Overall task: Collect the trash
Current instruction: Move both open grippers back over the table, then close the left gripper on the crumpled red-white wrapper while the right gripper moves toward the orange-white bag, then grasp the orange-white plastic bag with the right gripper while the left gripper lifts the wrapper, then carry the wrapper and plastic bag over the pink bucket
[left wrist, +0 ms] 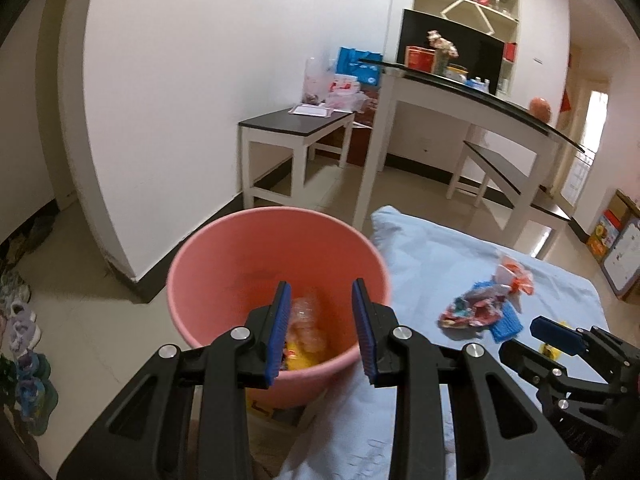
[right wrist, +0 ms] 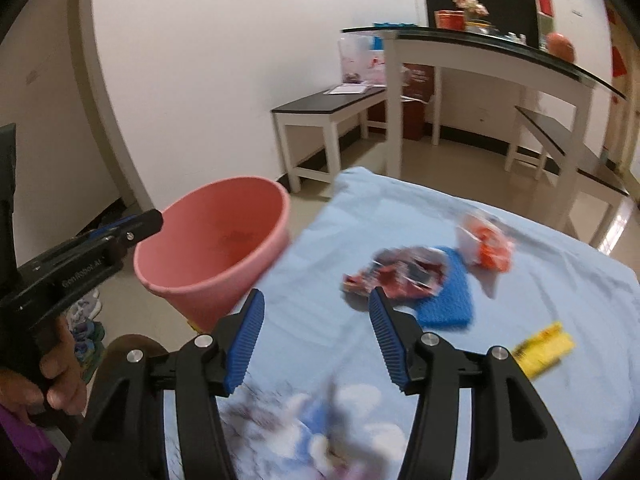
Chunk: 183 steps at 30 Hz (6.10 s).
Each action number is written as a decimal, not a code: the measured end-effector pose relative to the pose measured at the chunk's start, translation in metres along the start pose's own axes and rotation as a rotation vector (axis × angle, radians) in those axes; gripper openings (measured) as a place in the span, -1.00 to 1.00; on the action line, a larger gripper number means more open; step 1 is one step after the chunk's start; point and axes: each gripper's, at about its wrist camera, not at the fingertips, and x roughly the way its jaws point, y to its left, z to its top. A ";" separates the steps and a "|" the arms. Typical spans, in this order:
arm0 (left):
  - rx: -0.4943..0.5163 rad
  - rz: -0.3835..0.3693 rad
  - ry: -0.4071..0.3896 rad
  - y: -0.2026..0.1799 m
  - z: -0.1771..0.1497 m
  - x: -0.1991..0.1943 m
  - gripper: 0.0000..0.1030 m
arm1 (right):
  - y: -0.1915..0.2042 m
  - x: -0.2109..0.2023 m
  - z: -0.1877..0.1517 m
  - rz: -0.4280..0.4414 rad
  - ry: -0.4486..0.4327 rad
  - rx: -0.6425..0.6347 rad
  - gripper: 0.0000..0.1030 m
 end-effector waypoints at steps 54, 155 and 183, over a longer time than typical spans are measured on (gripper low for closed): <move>0.269 -0.297 0.181 -0.152 -0.016 0.111 -0.39 | -0.147 -0.016 -0.025 -0.140 0.014 0.271 0.09; -0.040 -0.016 -0.054 -0.005 -0.011 -0.032 -0.84 | 0.037 -0.047 0.004 -0.108 -0.130 -0.109 -0.80; -0.108 0.088 0.005 0.068 0.010 0.039 -0.84 | 0.101 0.065 0.056 -0.067 -0.043 -0.246 -0.80</move>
